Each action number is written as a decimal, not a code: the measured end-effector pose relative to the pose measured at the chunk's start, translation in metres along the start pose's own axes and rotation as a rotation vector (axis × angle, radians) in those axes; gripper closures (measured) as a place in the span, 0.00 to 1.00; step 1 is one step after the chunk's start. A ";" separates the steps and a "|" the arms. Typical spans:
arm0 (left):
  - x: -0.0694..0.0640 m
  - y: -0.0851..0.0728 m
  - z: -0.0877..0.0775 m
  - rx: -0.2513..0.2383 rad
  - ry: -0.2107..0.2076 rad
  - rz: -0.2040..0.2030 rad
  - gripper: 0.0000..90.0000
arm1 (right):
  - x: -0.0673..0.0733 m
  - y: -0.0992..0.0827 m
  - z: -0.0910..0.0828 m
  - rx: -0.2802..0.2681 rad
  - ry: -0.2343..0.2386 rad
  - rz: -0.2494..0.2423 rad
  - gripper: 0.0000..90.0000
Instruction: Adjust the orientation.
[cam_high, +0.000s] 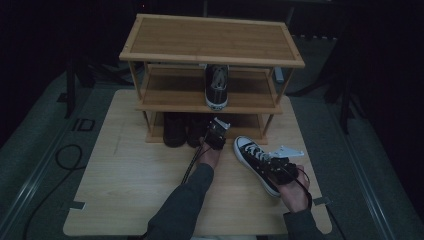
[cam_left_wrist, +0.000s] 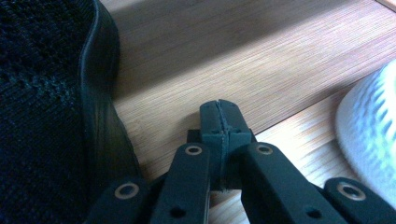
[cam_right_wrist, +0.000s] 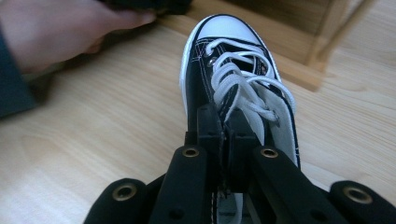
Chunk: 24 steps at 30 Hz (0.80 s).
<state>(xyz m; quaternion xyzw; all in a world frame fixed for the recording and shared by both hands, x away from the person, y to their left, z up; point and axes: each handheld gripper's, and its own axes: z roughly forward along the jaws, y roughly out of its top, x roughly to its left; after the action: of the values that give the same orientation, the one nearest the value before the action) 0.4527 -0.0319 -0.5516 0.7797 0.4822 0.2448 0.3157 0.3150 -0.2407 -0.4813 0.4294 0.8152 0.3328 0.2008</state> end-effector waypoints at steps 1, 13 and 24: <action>0.000 0.000 0.000 0.000 0.000 -0.001 1.00 | 0.002 0.000 0.000 0.000 0.004 -0.002 0.97; -0.001 0.000 0.000 -0.001 0.004 -0.001 1.00 | -0.006 -0.001 -0.011 0.001 0.027 -0.023 0.90; 0.000 0.000 0.000 -0.001 0.001 -0.001 1.00 | -0.031 0.007 -0.026 0.000 -0.032 -0.010 0.90</action>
<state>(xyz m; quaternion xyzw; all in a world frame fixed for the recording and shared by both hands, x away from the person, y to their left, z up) 0.4525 -0.0321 -0.5517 0.7791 0.4827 0.2454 0.3159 0.3202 -0.2737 -0.4567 0.4305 0.8140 0.3250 0.2156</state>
